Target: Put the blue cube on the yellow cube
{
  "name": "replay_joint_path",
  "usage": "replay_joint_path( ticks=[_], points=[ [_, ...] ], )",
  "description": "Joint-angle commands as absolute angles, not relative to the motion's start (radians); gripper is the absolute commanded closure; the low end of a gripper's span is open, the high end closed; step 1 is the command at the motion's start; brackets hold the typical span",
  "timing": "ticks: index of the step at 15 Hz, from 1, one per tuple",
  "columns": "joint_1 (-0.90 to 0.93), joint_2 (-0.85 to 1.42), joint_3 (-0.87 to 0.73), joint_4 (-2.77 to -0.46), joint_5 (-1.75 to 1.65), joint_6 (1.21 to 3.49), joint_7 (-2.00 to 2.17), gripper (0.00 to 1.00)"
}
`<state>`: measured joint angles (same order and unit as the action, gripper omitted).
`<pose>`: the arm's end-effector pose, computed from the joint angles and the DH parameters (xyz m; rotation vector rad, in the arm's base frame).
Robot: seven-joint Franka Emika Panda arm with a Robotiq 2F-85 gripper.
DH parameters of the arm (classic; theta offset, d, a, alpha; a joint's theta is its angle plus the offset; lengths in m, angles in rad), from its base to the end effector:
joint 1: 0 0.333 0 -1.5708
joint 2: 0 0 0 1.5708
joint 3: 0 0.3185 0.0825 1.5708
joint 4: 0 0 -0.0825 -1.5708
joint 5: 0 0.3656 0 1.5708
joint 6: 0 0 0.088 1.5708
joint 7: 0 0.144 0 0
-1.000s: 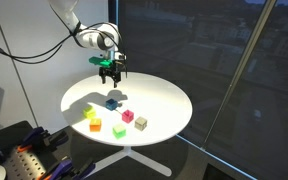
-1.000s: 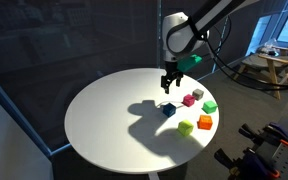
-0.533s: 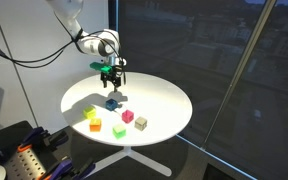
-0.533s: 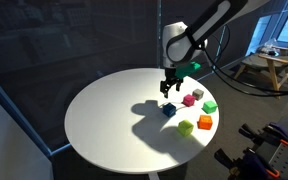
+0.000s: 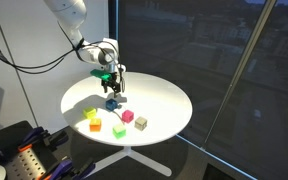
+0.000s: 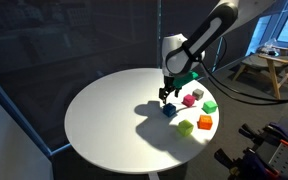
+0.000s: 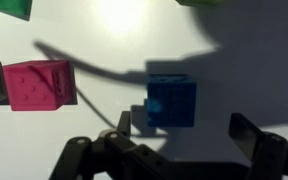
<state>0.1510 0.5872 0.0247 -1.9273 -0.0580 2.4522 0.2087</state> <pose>0.5963 0.1044 0.1557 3.1072 0.0143 -0.0879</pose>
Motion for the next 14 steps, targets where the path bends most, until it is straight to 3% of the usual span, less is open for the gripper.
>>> replay_joint_path(
  ticks=[1, 14],
  points=[
    [0.175, 0.62, 0.004, -1.899, -0.07, 2.468, 0.234, 0.0],
    [0.18, 0.709, -0.017, -1.819, -0.062, 2.486, 0.235, 0.0]
  ],
)
